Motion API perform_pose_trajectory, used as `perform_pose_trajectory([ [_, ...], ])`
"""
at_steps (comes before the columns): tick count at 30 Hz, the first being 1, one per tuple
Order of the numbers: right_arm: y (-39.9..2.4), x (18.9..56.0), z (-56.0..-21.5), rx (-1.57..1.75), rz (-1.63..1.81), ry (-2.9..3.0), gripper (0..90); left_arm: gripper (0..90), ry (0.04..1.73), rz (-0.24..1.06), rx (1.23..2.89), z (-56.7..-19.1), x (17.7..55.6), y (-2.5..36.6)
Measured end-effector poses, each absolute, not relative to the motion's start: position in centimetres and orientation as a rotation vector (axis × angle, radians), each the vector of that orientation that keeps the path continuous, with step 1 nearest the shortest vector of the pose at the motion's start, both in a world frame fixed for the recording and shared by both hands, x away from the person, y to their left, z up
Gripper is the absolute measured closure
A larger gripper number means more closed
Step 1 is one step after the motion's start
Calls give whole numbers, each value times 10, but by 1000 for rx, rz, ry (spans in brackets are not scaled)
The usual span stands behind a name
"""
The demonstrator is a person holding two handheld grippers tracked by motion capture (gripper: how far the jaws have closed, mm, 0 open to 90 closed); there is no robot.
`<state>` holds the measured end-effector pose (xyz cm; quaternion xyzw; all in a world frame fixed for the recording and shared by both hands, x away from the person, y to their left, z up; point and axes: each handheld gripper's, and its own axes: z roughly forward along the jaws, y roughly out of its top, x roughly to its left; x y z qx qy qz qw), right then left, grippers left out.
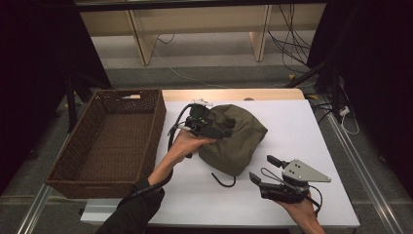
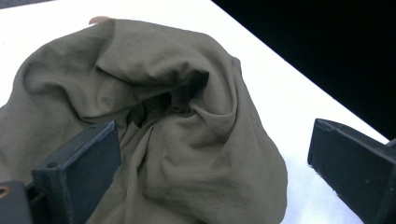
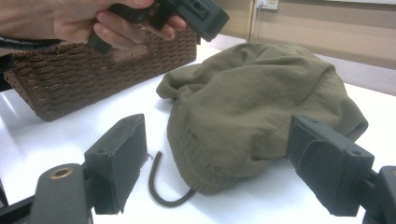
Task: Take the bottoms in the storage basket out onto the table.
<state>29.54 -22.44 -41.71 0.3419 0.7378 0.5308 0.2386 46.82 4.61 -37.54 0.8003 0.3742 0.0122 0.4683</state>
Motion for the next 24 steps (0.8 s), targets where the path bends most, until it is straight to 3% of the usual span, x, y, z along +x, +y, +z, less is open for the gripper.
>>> perform_pose_trajectory([
  [24,-224,294,-417,931,1467,2016,214,16,864,121,1835,-377,446,77],
])
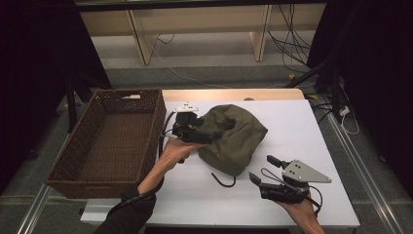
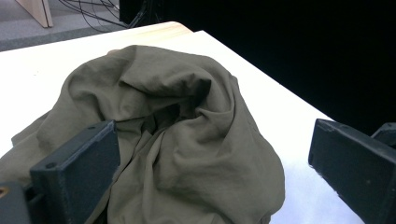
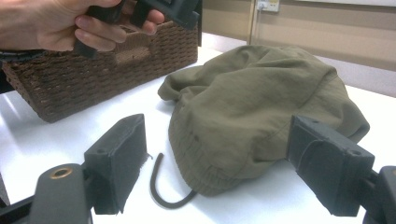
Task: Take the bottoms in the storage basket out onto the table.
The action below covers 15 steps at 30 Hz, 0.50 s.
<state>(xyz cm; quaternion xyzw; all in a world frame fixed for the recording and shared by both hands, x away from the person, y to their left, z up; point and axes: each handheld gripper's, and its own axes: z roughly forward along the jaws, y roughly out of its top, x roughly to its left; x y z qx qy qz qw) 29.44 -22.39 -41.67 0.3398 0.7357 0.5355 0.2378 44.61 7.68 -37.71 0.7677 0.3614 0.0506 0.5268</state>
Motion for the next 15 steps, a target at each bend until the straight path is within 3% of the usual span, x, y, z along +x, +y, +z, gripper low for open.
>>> perform_pose_trajectory([
  [15,-224,294,-417,929,1472,2015,211,12,830,176,1786,-379,432,92],
])
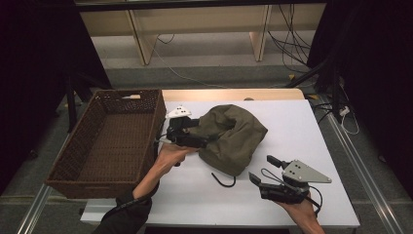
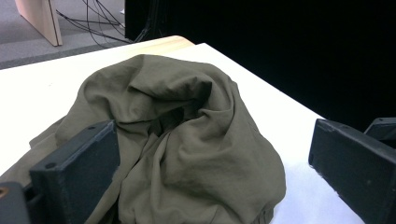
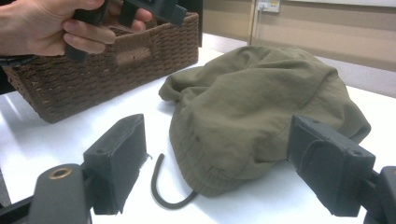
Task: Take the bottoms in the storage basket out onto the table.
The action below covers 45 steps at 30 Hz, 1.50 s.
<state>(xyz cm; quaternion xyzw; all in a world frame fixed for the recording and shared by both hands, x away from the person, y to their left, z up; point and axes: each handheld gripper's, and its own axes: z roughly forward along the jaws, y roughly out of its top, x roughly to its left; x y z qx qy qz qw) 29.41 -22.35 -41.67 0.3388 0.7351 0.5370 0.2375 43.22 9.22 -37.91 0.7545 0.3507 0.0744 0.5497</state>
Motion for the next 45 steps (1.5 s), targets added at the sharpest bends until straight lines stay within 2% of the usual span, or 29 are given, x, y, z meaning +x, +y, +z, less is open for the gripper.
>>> perform_pose_trajectory([
  [45,-223,293,-417,934,1480,2010,209,0,690,287,1700,-390,394,109],
])
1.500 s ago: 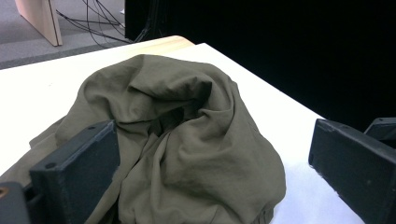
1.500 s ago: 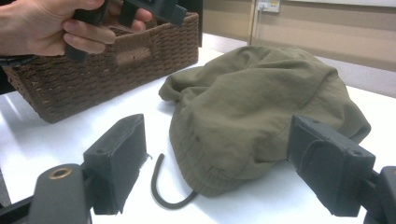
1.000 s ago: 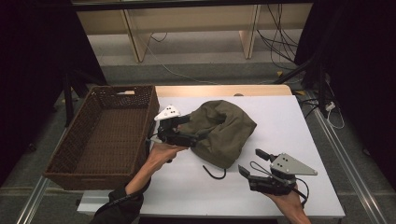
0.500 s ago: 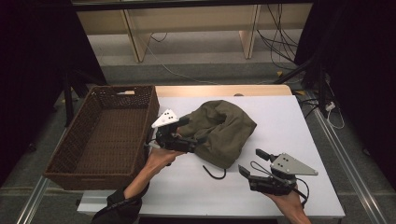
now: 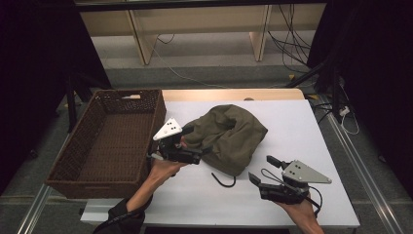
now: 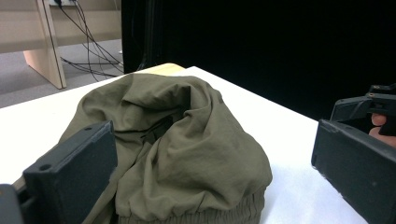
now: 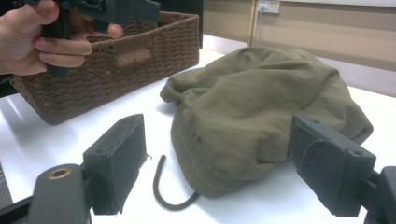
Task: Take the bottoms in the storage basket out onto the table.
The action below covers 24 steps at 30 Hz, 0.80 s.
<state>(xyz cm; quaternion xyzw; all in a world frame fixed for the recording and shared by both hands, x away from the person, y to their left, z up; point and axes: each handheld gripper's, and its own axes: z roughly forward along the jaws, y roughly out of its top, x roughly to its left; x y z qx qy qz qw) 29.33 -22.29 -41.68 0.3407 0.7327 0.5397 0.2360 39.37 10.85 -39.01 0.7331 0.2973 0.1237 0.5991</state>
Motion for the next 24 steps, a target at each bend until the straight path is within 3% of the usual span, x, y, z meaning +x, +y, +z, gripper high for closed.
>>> perform_pose_trajectory([
  [24,-223,294,-417,937,1483,2006,203,0,649,322,1682,-399,373,118],
])
